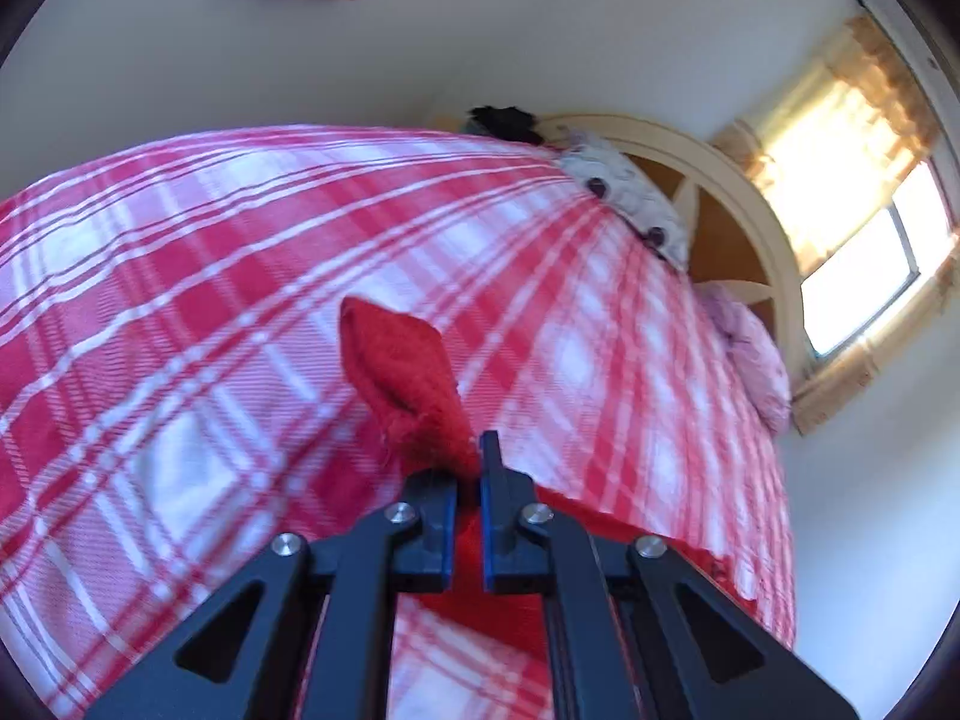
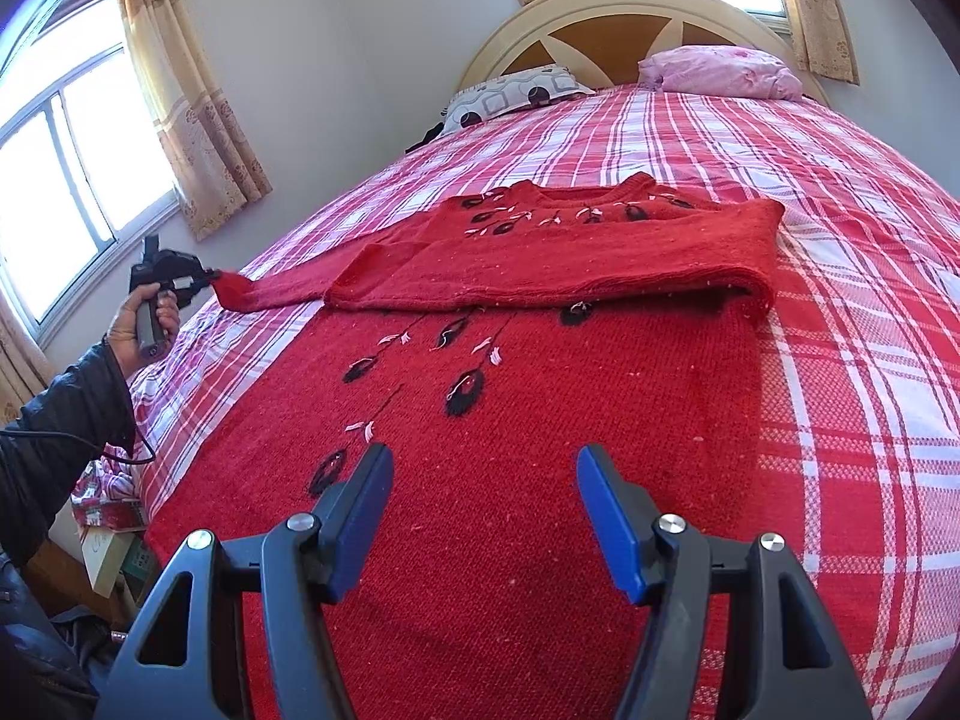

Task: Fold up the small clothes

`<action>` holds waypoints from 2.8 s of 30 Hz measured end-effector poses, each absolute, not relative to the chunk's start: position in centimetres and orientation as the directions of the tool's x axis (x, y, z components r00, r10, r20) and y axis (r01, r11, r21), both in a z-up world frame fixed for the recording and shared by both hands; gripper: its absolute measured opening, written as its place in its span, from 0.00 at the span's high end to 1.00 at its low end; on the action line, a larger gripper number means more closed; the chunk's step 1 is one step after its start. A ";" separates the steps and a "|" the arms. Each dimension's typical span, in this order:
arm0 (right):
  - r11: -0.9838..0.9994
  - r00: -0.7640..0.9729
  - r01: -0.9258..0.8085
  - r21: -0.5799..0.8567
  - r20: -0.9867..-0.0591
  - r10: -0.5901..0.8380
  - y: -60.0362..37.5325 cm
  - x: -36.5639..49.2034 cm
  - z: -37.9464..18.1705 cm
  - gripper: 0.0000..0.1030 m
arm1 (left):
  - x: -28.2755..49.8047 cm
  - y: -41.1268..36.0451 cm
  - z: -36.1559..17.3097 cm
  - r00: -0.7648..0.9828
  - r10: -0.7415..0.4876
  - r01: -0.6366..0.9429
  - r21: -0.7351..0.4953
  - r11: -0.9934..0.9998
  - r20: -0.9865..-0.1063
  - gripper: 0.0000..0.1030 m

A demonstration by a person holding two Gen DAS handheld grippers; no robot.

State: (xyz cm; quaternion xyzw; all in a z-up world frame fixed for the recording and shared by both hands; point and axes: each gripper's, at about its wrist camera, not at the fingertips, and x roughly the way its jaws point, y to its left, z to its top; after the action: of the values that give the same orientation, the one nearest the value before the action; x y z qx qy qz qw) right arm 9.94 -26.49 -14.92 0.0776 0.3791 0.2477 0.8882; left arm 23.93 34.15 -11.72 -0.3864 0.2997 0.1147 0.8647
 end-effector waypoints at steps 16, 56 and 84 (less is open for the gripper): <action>0.871 0.620 -0.371 0.321 -0.612 0.490 -28.6 9.7 -13.7 0.38 | 27.4 15.3 -0.1 0.852 -0.335 0.013 -0.622 0.783 -0.403 0.95; 0.860 0.675 -0.234 0.452 -0.561 0.479 -34.6 10.1 -16.6 0.37 | 25.1 -14.8 -4.8 0.649 -0.473 0.446 -0.205 0.871 -0.596 0.21; 0.888 0.582 -0.128 0.442 -0.691 0.428 -33.2 23.9 -13.9 0.39 | 25.6 7.1 -15.9 0.668 0.021 -0.090 -0.053 0.995 -0.744 0.01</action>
State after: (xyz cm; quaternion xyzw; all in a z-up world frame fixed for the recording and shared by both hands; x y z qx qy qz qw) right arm 23.86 -33.22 -13.89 0.1750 0.4282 0.1594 0.8721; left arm 25.63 7.11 -15.90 -0.0424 0.4063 0.0303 0.9122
